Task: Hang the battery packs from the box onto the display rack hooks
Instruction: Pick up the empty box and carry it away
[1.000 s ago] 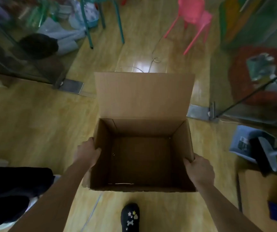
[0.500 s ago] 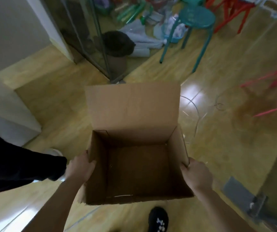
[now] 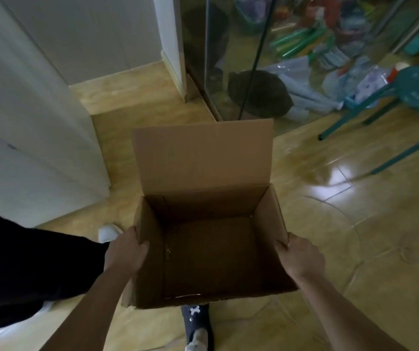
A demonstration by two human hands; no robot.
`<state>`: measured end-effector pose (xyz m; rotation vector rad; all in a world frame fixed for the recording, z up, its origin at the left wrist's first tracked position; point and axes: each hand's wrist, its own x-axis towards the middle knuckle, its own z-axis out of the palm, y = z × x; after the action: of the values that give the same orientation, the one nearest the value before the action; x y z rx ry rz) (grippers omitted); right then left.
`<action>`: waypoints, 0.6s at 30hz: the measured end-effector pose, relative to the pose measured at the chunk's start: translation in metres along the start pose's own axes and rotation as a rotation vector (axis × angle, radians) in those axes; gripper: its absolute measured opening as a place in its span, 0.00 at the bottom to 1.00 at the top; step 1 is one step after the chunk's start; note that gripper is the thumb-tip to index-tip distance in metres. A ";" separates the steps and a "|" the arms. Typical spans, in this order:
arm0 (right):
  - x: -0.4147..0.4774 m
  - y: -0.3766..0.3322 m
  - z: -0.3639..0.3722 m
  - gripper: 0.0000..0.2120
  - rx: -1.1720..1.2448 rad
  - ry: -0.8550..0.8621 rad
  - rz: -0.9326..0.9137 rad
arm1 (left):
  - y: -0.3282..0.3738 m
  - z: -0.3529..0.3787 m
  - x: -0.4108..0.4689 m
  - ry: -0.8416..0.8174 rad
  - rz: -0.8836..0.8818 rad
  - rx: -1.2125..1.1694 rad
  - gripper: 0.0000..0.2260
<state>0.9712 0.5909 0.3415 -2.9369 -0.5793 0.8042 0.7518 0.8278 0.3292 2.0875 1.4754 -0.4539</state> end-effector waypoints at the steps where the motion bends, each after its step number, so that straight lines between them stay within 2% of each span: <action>1: 0.014 -0.015 -0.006 0.15 -0.011 0.003 -0.010 | 0.001 -0.010 0.013 0.002 -0.018 -0.017 0.12; 12: 0.167 -0.155 -0.064 0.15 -0.114 -0.006 -0.140 | 0.025 -0.090 0.155 0.063 -0.165 -0.066 0.14; 18: 0.256 -0.230 -0.085 0.13 -0.041 -0.067 -0.222 | 0.043 -0.135 0.236 0.072 -0.271 -0.102 0.15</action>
<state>1.1379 0.9027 0.3226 -2.8216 -0.9165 0.8760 0.8687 1.0765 0.3157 1.8498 1.7951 -0.3986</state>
